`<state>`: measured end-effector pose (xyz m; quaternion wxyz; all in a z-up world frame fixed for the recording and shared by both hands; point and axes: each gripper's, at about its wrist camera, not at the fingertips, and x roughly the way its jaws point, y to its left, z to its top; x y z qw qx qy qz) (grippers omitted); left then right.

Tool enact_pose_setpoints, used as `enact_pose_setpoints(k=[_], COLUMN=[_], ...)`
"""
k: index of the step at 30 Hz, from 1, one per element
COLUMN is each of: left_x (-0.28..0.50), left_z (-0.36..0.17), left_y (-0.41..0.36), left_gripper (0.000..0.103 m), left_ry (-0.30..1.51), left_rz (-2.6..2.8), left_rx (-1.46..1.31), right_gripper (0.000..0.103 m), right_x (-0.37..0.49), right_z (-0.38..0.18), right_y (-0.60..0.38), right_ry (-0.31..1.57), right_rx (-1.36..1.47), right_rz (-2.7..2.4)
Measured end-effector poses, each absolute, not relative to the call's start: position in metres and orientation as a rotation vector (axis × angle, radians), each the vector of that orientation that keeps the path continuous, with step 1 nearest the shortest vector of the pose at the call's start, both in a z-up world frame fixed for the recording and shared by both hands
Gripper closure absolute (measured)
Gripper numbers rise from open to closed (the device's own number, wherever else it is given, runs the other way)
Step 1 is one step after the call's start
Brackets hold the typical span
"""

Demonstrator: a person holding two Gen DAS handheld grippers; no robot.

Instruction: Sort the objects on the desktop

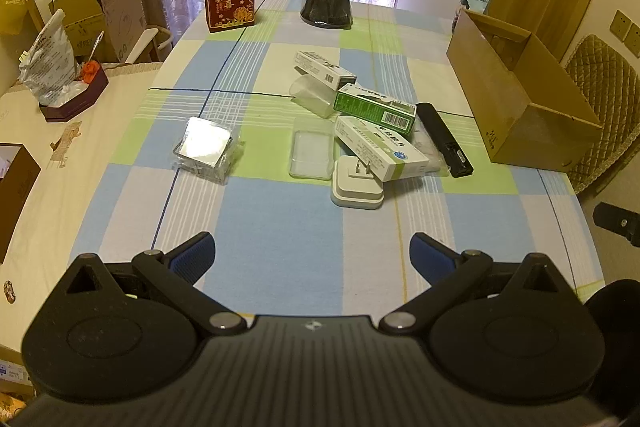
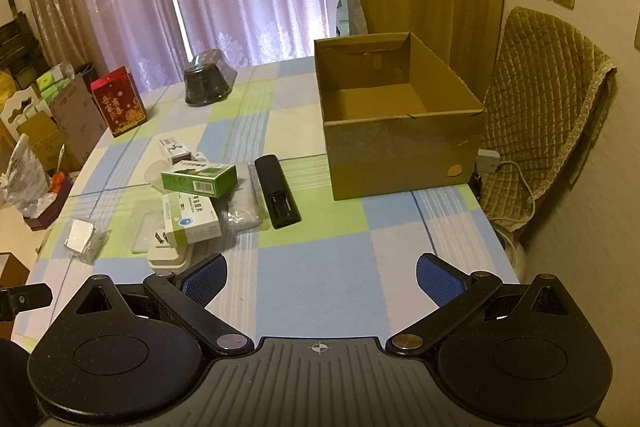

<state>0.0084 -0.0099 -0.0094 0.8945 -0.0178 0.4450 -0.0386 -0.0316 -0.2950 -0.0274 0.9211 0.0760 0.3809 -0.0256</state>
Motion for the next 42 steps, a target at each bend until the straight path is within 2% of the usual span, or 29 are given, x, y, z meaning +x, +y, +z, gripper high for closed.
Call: enact_pose_setpoints(k=[9,18,27,42], left_x=[0.011,0.021,0.038,0.064], left_z=[-0.013,-0.02,-0.031,-0.053], left_y=[-0.007,0.008,0.024,0.039], left_gripper=[0.001,0.001,0.001,0.001], left_ry=[0.932,0.946,0.967,1.001], left_rz=[-0.076,-0.053,-0.027,-0.029], left_rx=[-0.046,-0.053,-0.056,-0.046], right_gripper=[0.0,0.0,0.0,0.0], right_x=[-0.027,-0.007,0.016,0.058], right_z=[-0.031,-0.036,-0.041,-0.064], right_y=[-0.291,-0.269,-0.251,-0.218], right_ry=[0.759,0.802,0.717,0.774], right_rx=[0.192,0.102,0.085,0.049], right_rz=[0.009,0.042,0.109,0.277])
